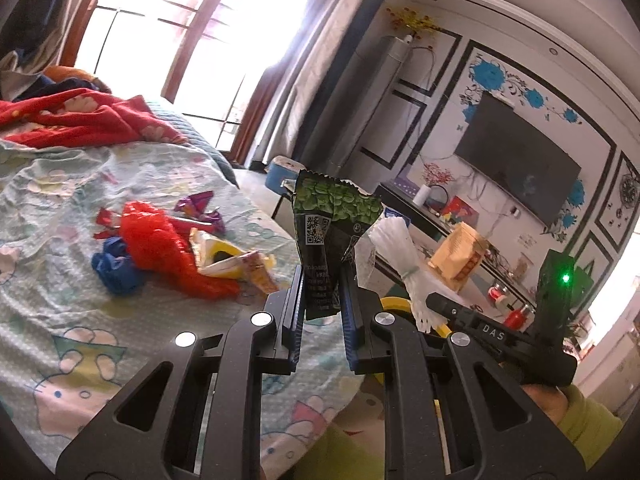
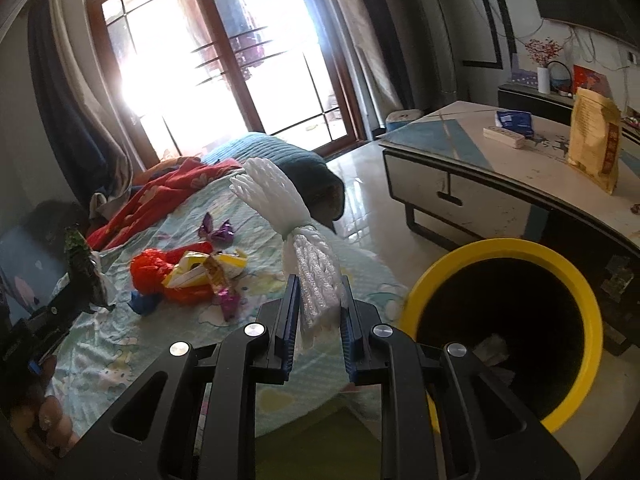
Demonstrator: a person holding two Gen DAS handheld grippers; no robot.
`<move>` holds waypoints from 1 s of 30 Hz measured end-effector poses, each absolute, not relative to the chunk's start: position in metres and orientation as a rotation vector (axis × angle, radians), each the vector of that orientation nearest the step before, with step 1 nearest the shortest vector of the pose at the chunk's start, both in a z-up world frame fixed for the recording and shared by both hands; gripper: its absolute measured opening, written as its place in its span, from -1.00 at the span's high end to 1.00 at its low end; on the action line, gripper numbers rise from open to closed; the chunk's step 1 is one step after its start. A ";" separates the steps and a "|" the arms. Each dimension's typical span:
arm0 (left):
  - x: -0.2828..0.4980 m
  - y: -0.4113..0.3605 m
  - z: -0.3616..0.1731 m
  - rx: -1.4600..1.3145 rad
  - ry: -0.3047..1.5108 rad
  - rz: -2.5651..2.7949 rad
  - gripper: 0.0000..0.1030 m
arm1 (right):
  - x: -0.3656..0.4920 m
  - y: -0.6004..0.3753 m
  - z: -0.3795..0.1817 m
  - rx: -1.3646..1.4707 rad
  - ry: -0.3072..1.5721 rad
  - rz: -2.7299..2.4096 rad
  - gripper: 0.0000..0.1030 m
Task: Collect trash
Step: 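Carry both items over the yellow bin and open both tools to drop them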
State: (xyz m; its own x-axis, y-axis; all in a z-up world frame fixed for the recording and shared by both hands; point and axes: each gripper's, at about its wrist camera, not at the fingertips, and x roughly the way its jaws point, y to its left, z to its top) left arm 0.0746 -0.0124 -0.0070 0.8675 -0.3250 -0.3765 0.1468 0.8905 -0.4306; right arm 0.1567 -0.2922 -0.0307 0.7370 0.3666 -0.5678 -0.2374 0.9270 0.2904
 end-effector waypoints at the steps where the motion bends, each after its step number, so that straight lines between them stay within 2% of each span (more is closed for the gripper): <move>1: 0.075 -0.014 -0.006 -0.398 0.457 -0.258 0.79 | 0.156 -0.296 -0.031 0.210 0.664 0.328 0.64; 17: 0.093 -0.076 -0.011 -0.304 0.506 -0.383 0.79 | 0.139 -0.373 -0.032 0.230 0.599 0.143 0.64; 30: 0.113 -0.140 -0.020 -0.166 0.557 -0.475 0.79 | 0.136 -0.420 -0.049 0.270 0.620 0.035 0.64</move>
